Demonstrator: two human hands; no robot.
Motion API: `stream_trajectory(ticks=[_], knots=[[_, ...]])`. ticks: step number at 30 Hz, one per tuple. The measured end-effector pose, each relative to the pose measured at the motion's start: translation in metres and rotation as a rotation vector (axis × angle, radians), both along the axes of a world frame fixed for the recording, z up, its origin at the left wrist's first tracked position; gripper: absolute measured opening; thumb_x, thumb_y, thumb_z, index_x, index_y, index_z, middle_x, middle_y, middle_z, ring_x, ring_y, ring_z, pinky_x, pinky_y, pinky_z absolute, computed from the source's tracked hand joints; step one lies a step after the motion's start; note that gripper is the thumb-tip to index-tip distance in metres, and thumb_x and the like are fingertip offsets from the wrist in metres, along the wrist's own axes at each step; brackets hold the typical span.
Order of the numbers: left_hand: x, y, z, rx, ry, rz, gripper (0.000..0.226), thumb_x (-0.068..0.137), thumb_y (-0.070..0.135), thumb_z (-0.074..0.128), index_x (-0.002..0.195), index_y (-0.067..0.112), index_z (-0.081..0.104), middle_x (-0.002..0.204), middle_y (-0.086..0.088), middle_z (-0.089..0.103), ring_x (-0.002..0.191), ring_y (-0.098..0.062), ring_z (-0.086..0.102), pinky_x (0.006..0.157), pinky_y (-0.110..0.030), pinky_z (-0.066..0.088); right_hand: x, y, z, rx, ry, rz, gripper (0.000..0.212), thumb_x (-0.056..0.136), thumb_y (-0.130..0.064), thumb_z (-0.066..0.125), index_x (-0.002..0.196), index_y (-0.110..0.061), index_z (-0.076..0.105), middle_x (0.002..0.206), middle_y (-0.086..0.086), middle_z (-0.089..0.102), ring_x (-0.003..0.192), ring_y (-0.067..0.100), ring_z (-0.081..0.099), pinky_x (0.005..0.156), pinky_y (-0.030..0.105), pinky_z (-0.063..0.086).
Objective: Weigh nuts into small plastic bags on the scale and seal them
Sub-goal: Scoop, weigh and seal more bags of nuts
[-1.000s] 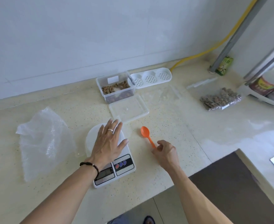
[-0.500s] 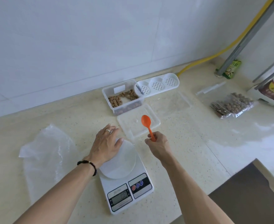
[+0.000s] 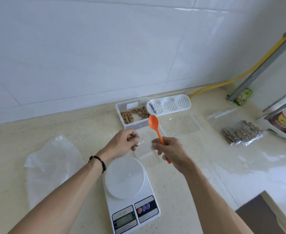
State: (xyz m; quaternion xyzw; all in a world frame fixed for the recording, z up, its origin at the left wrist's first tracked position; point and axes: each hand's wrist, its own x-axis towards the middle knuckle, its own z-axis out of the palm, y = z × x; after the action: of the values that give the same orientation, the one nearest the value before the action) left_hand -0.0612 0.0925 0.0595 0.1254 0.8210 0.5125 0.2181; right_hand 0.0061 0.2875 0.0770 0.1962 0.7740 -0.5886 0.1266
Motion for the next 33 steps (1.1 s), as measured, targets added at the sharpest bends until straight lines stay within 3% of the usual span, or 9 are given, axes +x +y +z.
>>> stream_trajectory(ticks=[6,12,17,21,22,24,26,30,33], knots=[[-0.007,-0.004,0.024,0.100,-0.025,0.001,0.011,0.096,0.011,0.057,0.087,0.009,0.063,0.074,-0.006,0.066,0.059,-0.013,0.060,0.058,-0.016,0.045,-0.016,0.007,0.037,0.039,0.025,0.182,0.013,0.083,-0.002,0.061,0.092,-0.003,0.070,0.075,0.010,0.072,0.059,0.013,0.054,0.047,0.022,0.034],[-0.014,-0.016,0.039,-0.066,-0.008,-0.042,0.032,0.104,0.024,0.037,0.085,0.011,0.060,0.066,0.002,0.051,0.058,-0.013,0.043,0.062,-0.026,0.039,-0.034,0.021,0.048,0.090,0.110,0.117,0.014,0.088,0.001,0.054,0.093,-0.004,0.067,0.068,0.010,0.070,0.051,0.014,0.051,0.047,0.024,0.033],[-0.020,-0.015,0.054,0.133,-0.140,-0.054,0.032,0.105,0.021,0.036,0.081,0.011,0.055,0.060,0.003,0.038,0.053,-0.010,0.032,0.049,-0.018,0.029,-0.041,0.021,0.053,0.092,0.167,0.117,0.013,0.093,0.003,0.051,0.090,-0.004,0.062,0.065,0.014,0.064,0.046,0.013,0.050,0.043,0.017,0.038],[-0.024,-0.014,0.040,-0.231,0.162,-0.027,0.023,0.099,0.028,0.047,0.089,0.012,0.060,0.074,0.007,0.054,0.068,-0.014,0.049,0.065,-0.026,0.042,-0.045,0.022,0.047,0.134,0.173,0.133,0.007,0.092,-0.002,0.058,0.089,-0.006,0.063,0.057,0.010,0.063,0.048,0.018,0.052,0.047,0.022,0.041],[-0.022,-0.010,0.039,-0.334,0.223,-0.043,0.030,0.093,0.043,0.051,0.103,0.017,0.061,0.092,0.006,0.060,0.084,-0.016,0.055,0.076,-0.031,0.046,-0.045,0.022,0.045,0.142,0.171,0.128,0.006,0.091,-0.002,0.059,0.090,-0.005,0.064,0.058,0.010,0.064,0.048,0.019,0.053,0.047,0.022,0.042],[-0.015,0.002,0.038,-0.467,0.291,-0.131,0.088,0.070,0.076,0.054,0.139,0.023,0.042,0.130,0.001,0.052,0.120,-0.020,0.047,0.103,-0.038,0.038,-0.047,0.019,0.044,0.141,0.175,0.109,0.005,0.090,-0.001,0.060,0.090,-0.003,0.064,0.060,0.012,0.067,0.047,0.017,0.055,0.047,0.022,0.044],[-0.007,0.020,0.036,-0.501,0.406,-0.189,0.121,0.057,0.082,0.062,0.152,0.022,0.015,0.151,-0.001,0.032,0.138,-0.021,0.029,0.116,-0.041,0.021,-0.048,0.012,0.045,0.130,0.184,0.118,0.004,0.089,-0.001,0.061,0.089,-0.002,0.065,0.063,0.015,0.069,0.047,0.017,0.058,0.049,0.023,0.048],[-0.005,0.036,0.031,-0.378,0.586,-0.064,0.123,0.057,0.069,0.075,0.151,0.027,0.007,0.139,0.003,0.036,0.133,-0.014,0.030,0.116,-0.041,0.020,-0.053,0.004,0.046,0.070,0.177,0.162,0.006,0.088,-0.002,0.061,0.091,0.001,0.066,0.069,0.018,0.070,0.049,0.015,0.057,0.051,0.022,0.050],[-0.011,0.036,0.025,-0.401,0.604,-0.051,0.132,0.049,0.076,0.071,0.151,0.024,0.005,0.139,0.005,0.033,0.134,-0.012,0.027,0.119,-0.043,0.013,-0.060,0.004,0.049,0.016,0.173,0.164,0.007,0.089,-0.002,0.061,0.093,0.002,0.066,0.072,0.020,0.071,0.048,0.012,0.055,0.044,0.015,0.042]])
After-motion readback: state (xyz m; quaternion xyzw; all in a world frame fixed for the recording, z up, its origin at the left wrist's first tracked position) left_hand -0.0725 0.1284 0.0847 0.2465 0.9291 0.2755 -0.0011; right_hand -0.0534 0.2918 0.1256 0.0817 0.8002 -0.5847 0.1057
